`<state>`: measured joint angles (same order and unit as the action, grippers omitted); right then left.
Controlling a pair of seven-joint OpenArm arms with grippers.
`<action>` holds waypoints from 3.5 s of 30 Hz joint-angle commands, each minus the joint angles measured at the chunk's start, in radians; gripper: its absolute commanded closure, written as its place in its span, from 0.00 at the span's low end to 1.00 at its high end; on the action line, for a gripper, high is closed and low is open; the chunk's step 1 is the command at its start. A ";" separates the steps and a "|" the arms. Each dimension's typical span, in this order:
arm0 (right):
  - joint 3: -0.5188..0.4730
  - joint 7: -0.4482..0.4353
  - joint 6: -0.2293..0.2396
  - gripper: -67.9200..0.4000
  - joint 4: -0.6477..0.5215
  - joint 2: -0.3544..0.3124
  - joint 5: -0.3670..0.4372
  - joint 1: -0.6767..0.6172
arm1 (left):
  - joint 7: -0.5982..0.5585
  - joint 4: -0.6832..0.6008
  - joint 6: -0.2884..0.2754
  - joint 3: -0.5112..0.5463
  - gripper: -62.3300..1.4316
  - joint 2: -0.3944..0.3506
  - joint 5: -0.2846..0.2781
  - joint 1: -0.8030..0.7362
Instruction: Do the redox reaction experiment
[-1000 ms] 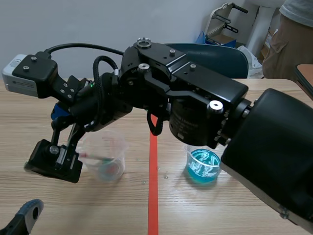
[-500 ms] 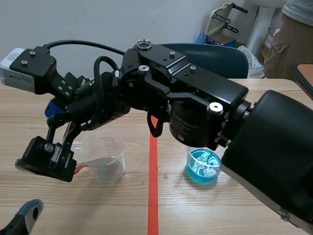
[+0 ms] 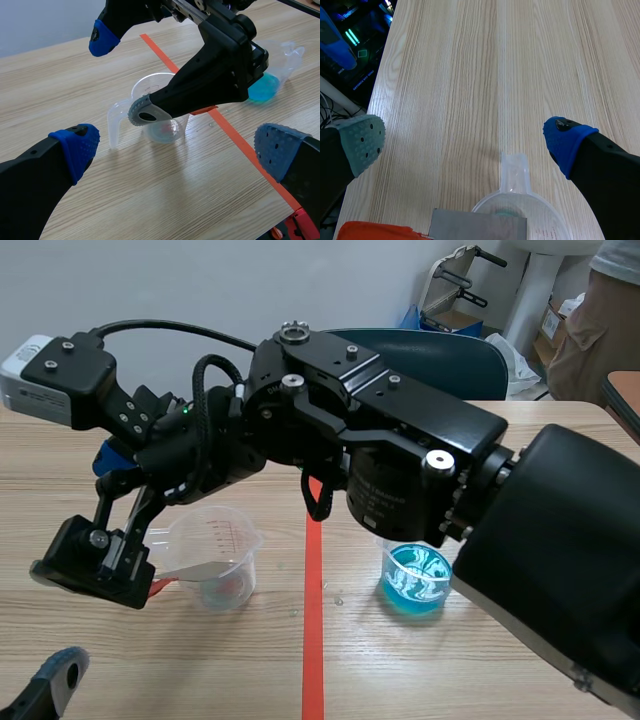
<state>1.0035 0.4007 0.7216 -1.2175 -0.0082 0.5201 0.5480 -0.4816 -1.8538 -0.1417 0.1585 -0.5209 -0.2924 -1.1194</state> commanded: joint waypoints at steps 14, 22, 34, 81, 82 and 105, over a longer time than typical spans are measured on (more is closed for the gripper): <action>-0.005 -0.012 0.000 0.00 -0.018 0.011 0.007 0.011 | -0.015 -0.005 -0.002 -0.001 0.00 0.005 -0.003 -0.008; -0.005 -0.011 0.000 0.00 -0.018 0.011 0.007 0.011 | -0.015 -0.005 -0.002 -0.001 0.00 0.005 -0.003 -0.008; -0.005 -0.011 0.000 0.00 -0.018 0.011 0.007 0.011 | -0.015 -0.005 -0.002 -0.001 0.00 0.005 -0.003 -0.008; -0.005 -0.012 0.000 0.00 -0.018 0.011 0.007 0.012 | -0.015 -0.005 -0.002 -0.001 0.00 0.005 -0.003 -0.008; -0.005 -0.014 0.000 0.00 -0.018 0.011 0.006 0.012 | -0.015 -0.005 -0.002 -0.001 0.00 0.005 -0.003 -0.008; -0.038 -0.251 -0.215 0.00 -0.037 -0.116 -0.019 -0.044 | -0.019 -0.005 -0.002 -0.001 0.00 0.005 -0.003 -0.008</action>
<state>0.9867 0.1677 0.5114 -1.2255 -0.1055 0.4938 0.5182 -0.4824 -1.8538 -0.1417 0.1585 -0.5205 -0.2928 -1.1194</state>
